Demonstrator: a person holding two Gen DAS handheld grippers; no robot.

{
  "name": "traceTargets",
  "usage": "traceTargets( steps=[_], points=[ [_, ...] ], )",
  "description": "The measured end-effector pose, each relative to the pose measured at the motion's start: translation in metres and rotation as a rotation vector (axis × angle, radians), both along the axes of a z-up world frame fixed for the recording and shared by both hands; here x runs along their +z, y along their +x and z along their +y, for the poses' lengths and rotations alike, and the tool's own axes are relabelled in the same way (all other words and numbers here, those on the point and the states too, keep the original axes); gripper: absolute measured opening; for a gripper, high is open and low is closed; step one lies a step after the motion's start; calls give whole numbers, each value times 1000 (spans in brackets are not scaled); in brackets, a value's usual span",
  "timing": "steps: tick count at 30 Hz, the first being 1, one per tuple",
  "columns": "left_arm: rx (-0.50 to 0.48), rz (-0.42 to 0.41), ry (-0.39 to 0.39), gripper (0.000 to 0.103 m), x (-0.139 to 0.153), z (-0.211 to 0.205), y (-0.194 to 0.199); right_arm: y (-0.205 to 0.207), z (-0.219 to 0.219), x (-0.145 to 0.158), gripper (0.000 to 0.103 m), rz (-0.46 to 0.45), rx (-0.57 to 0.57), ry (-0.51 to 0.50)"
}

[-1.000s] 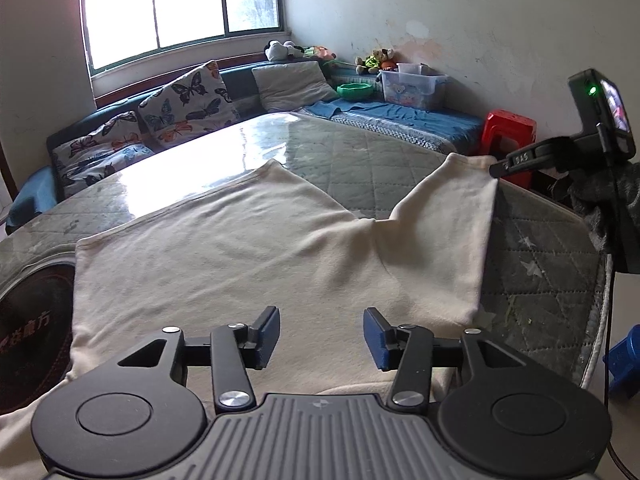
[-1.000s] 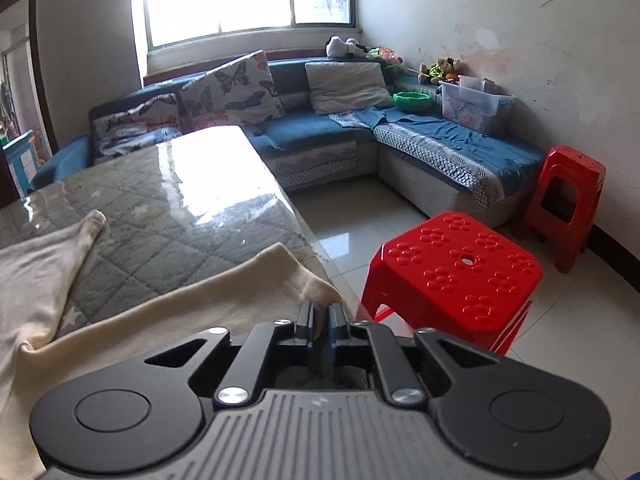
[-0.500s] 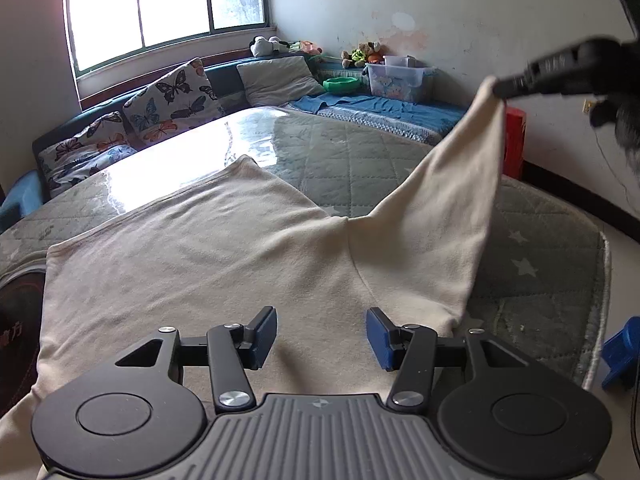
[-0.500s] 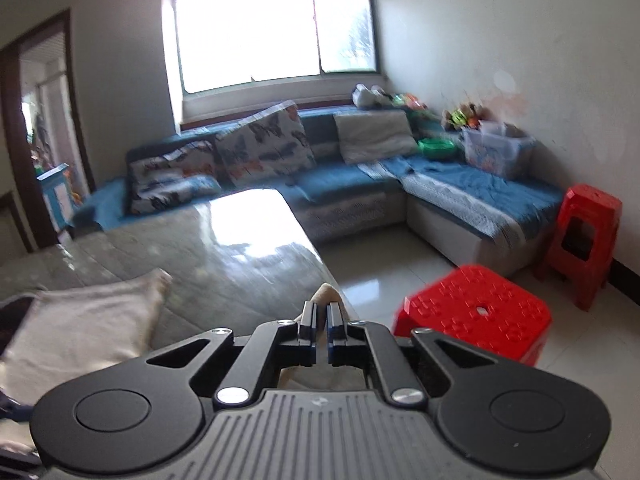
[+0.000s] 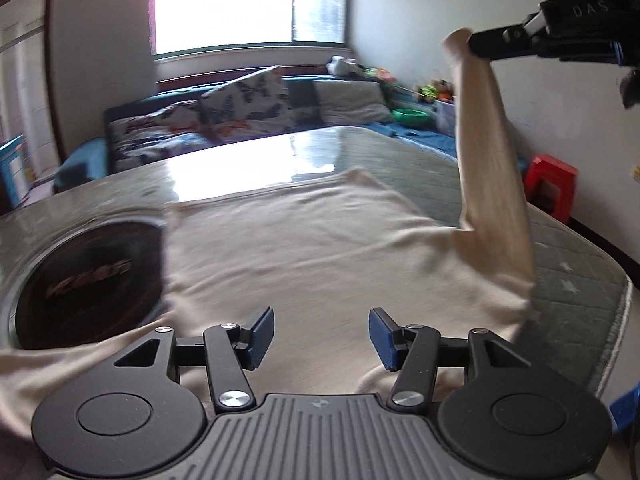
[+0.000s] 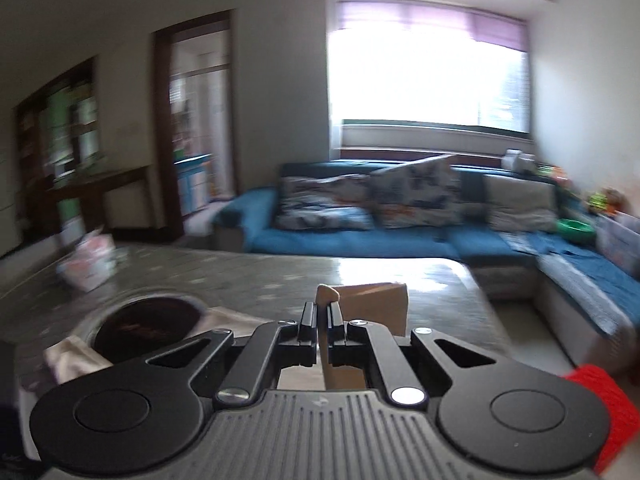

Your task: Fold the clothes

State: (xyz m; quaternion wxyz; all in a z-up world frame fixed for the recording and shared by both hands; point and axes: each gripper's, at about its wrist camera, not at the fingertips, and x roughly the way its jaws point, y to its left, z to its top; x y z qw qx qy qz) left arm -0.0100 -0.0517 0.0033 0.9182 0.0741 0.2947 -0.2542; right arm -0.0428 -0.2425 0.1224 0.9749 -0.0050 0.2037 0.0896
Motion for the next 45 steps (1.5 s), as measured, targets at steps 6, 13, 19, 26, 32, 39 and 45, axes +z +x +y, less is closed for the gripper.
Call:
traceTargets(
  steps=[6,13,19,26,32,39,45],
  points=[
    [81,9,-3,56,-4,36,-5,25,73,-29,4,101,168,-14],
    [118,13,0,56,-7,51,-8,17,102,-45,9,148,267,-34],
    [124,-32,-13,56,5,52,-12,9,63,-47,9,177,197,-118],
    [120,-40,-6,56,7,49,-4,2,25,-94,9,325,140,-234],
    [192,-5,-9,56,1,64,14,15,7,-103,15,327,135,-248],
    [254,50,28,56,-14,82,28,44,10,-112,21,339,277,-362],
    [263,63,37,56,-21,89,32,61,14,-122,20,383,380,-411]
  ],
)
